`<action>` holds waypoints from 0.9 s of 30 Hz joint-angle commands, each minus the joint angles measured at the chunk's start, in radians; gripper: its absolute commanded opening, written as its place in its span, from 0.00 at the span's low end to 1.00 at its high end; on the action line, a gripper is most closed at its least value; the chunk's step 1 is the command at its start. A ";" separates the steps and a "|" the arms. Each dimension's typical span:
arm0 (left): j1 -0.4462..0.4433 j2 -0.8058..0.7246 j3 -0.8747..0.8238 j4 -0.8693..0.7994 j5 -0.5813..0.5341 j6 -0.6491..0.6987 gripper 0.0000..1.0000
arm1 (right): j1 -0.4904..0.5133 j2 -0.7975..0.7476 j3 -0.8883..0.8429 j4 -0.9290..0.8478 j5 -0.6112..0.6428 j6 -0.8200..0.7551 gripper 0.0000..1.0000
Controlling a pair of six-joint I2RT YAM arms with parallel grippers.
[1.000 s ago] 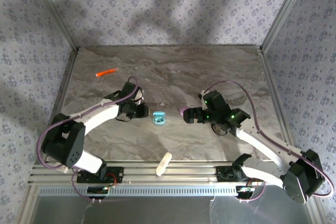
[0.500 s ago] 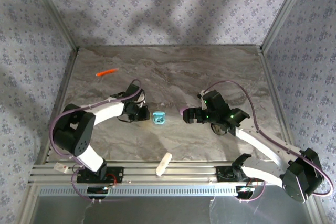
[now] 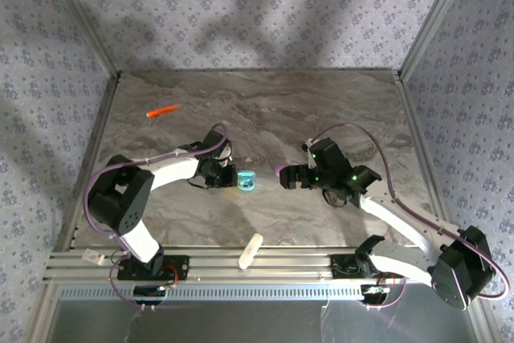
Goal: Insert the wireless bluetooth earbuds into the charging case
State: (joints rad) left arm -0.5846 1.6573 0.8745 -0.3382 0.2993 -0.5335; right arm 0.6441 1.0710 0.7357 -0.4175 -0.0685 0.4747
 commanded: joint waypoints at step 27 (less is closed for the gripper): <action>0.164 -0.620 -0.127 -0.197 -0.071 -0.147 0.60 | 0.034 -0.133 0.097 -0.077 0.011 -0.007 1.00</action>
State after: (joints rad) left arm -0.4446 1.0996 0.7620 -0.4618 0.2310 -0.6567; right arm 0.6727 0.9722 0.7990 -0.4614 -0.0673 0.4713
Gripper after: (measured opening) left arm 0.575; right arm 0.999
